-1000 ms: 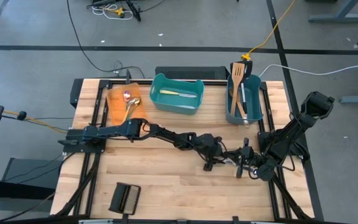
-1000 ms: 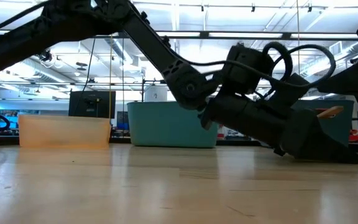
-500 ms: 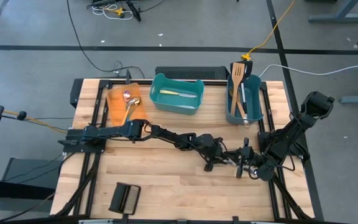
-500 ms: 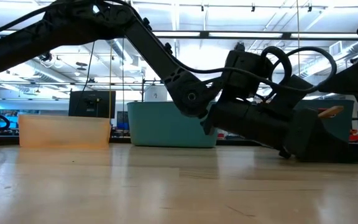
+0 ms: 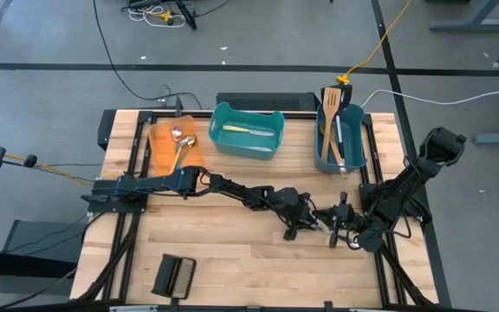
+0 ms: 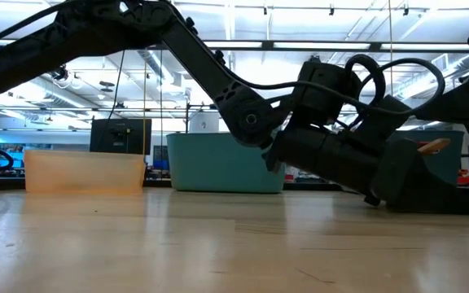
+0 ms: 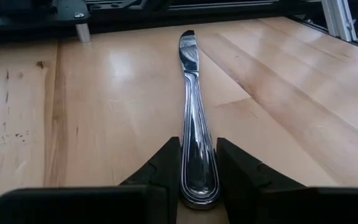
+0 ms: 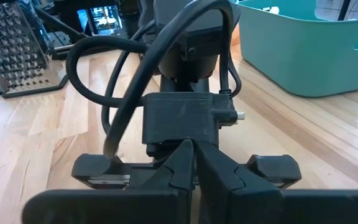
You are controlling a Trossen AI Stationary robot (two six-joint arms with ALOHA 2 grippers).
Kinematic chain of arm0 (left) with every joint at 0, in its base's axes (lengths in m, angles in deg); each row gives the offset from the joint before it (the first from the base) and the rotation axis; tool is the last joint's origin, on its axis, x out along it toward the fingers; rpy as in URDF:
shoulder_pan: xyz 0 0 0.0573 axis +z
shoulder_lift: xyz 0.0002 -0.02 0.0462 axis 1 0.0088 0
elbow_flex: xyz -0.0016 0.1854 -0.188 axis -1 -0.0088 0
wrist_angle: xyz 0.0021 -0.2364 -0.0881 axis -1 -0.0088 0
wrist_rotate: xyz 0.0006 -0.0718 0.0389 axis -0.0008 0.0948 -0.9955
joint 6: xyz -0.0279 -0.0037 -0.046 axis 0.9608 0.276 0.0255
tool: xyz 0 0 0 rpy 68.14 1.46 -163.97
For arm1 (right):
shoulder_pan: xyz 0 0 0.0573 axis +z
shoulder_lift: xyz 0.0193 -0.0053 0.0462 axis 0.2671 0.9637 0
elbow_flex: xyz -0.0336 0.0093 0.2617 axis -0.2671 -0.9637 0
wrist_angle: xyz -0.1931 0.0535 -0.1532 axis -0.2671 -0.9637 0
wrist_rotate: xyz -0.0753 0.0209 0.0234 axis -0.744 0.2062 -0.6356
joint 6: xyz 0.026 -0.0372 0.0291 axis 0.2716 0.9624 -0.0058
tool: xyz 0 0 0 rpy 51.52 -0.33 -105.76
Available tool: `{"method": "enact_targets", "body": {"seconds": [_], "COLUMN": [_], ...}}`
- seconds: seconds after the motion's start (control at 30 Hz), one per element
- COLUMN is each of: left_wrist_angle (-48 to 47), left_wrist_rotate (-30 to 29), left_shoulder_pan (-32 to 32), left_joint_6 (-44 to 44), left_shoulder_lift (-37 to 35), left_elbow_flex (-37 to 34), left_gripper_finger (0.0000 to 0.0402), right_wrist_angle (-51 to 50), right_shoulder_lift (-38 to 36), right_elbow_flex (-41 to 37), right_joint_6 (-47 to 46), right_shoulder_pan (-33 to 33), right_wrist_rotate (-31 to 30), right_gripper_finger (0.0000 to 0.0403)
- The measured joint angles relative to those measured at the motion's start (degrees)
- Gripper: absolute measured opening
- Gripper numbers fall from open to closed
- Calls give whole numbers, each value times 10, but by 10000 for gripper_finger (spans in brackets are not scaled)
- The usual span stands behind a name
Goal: Pick & Place Kitchen Items
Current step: Put the silver knife into the green bin
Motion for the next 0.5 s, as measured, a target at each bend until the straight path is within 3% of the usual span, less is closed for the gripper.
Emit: {"method": "enact_targets", "body": {"seconds": [0.5], "left_wrist_angle": [-70], "left_wrist_rotate": [-5], "left_shoulder_pan": [-3], "left_joint_6": [-33], "left_shoulder_lift": [-41], "left_elbow_flex": [-3], "left_gripper_finger": [88], "right_wrist_angle": [0], "right_shoulder_lift": [0], "right_elbow_flex": [0], "right_joint_6": [9], "right_shoulder_pan": [0], "right_wrist_rotate": [-9], "right_gripper_finger": [32]}}
